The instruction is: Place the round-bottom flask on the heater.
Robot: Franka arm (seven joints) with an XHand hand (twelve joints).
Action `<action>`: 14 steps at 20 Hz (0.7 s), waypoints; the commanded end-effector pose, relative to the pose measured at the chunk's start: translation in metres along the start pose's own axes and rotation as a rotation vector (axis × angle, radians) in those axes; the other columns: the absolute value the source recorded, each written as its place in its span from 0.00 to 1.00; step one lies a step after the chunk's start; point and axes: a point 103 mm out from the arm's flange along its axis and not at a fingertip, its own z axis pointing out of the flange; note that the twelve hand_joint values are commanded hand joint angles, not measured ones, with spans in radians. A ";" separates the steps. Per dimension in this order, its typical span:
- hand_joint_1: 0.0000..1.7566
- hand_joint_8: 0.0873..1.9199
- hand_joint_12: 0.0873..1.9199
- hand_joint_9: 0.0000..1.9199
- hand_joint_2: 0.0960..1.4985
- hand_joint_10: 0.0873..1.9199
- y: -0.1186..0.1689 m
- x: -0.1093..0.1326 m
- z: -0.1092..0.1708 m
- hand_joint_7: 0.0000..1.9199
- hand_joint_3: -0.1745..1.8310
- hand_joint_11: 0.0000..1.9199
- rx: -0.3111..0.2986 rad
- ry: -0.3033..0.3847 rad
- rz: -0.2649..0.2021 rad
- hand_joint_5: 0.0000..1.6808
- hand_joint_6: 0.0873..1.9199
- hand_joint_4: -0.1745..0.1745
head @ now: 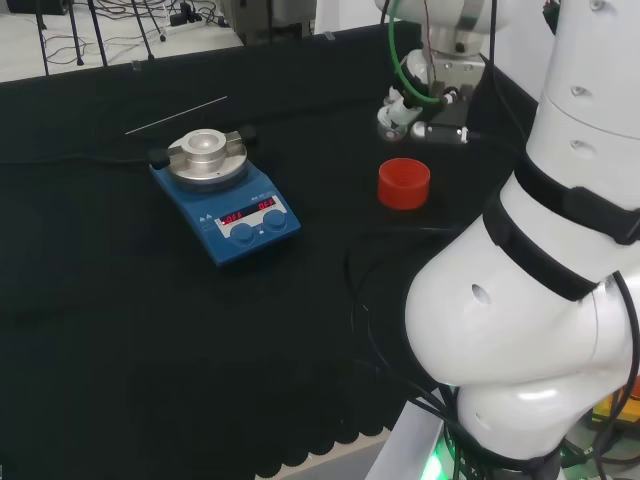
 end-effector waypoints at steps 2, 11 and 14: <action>0.60 0.29 0.68 0.33 0.47 0.28 -0.012 0.044 -0.020 0.22 0.45 0.15 0.009 -0.021 -0.062 0.60 0.58 0.88; 0.60 0.29 0.67 0.32 0.46 0.29 -0.014 0.112 -0.032 0.22 0.47 0.16 0.029 -0.048 -0.166 0.61 0.58 0.92; 0.60 0.29 0.67 0.32 0.45 0.29 -0.011 0.140 -0.033 0.22 0.47 0.16 0.037 -0.055 -0.199 0.61 0.58 0.92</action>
